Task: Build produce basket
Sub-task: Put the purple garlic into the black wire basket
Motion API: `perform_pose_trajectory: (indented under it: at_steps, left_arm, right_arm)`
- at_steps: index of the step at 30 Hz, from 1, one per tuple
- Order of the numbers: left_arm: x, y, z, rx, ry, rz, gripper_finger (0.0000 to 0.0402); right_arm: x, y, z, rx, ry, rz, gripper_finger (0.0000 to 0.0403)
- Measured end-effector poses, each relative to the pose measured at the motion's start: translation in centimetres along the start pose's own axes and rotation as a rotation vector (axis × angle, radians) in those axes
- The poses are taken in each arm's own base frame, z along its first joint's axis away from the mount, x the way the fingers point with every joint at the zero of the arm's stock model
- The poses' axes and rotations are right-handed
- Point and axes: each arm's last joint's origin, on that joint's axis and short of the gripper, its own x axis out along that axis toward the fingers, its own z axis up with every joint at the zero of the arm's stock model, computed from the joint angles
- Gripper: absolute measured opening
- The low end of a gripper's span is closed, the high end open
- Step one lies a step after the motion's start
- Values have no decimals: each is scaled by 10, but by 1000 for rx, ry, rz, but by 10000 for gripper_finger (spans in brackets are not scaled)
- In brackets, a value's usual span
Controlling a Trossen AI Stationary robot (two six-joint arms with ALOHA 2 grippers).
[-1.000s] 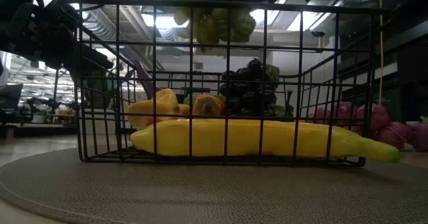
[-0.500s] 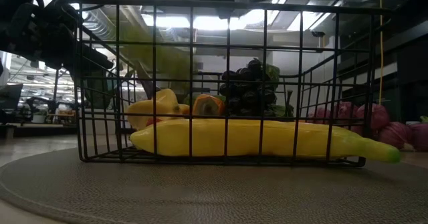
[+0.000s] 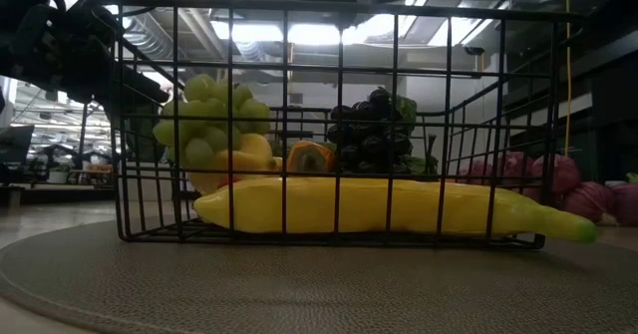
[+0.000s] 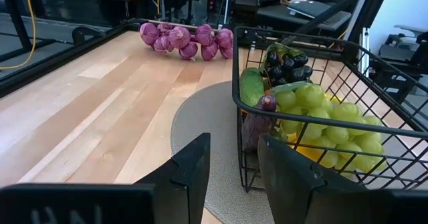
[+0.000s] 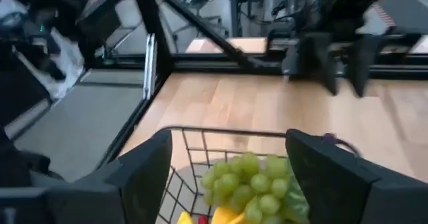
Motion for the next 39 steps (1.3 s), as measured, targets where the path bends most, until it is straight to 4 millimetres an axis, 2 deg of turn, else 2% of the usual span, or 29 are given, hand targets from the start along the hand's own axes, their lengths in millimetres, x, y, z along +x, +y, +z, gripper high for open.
perform_pose_trajectory:
  at_steps: [8,11,16,20,30,39]
  left_arm:
    - [0,0,0,0,0,0,121]
    - [0,0,0,0,0,0,121]
    - [0,0,0,0,0,0,121]
    - [0,0,0,0,0,0,121]
    - [0,0,0,0,0,0,121]
    - [0,0,0,0,0,0,121]
  right_arm:
    - [-48,-11,21,138,34,-74,292]
    - [-60,-12,23,151,67,-91,292]
    - [-67,-15,17,173,140,-123,292]
    - [-69,-19,10,203,205,-228,292]
    - [-104,-19,15,186,244,-406,292]
    - [-111,-17,15,150,268,-415,292]
